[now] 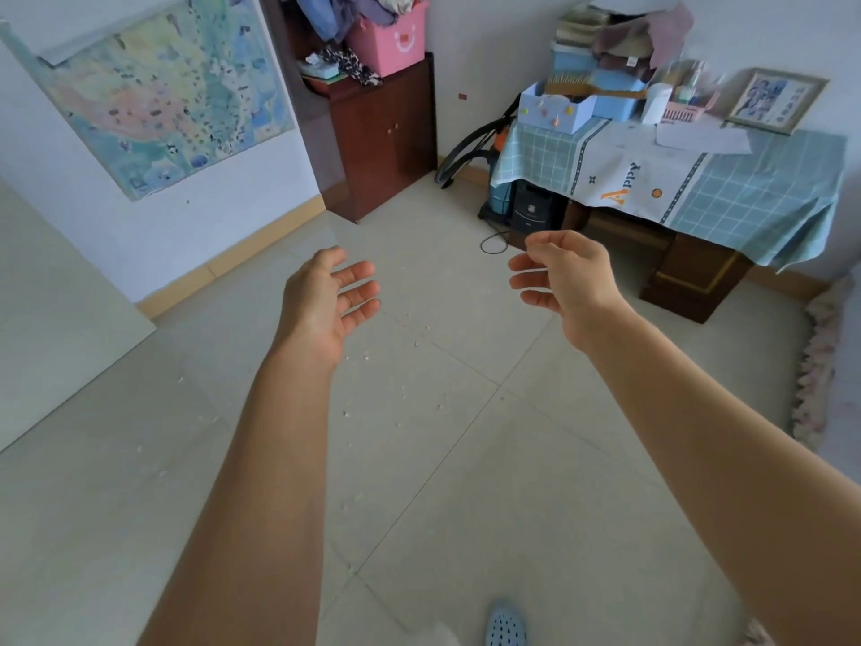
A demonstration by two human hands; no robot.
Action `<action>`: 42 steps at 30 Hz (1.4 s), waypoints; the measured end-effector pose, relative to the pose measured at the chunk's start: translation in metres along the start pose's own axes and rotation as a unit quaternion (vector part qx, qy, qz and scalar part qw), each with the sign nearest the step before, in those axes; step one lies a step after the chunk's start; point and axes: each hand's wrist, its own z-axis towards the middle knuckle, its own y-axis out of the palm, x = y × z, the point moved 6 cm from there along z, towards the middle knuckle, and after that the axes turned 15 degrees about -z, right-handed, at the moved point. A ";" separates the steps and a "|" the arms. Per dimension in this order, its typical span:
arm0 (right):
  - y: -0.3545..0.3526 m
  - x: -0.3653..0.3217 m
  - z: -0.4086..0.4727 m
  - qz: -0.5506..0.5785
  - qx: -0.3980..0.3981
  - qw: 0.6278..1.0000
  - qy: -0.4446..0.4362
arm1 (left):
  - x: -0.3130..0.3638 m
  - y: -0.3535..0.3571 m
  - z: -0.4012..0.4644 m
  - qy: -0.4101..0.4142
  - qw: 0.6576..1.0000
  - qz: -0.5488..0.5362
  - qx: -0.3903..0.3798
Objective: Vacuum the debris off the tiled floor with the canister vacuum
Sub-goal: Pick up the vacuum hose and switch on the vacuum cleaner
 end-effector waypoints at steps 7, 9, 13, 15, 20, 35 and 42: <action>0.009 -0.020 0.087 0.015 -0.024 0.999 -0.016 | 0.000 0.046 0.071 0.009 1.000 0.011 0.005; 0.013 -0.022 0.114 0.014 -0.027 0.999 -0.017 | -0.001 0.058 0.098 0.010 1.000 0.009 0.002; 0.030 -0.035 0.185 0.010 -0.034 0.999 -0.016 | 0.001 0.092 0.165 0.003 1.000 0.004 -0.004; 0.041 -0.043 0.222 0.012 -0.040 0.999 -0.009 | 0.010 0.104 0.199 0.006 1.000 0.003 0.000; 0.074 -0.075 0.312 0.006 -0.050 0.999 0.006 | 0.041 0.129 0.287 0.010 0.999 -0.008 0.032; 0.096 -0.126 0.510 0.028 -0.044 0.999 -0.002 | 0.049 0.239 0.460 -0.005 1.000 0.023 0.008; 0.062 -0.139 0.643 0.019 -0.031 0.999 -0.020 | 0.032 0.334 0.556 -0.005 1.000 0.002 -0.003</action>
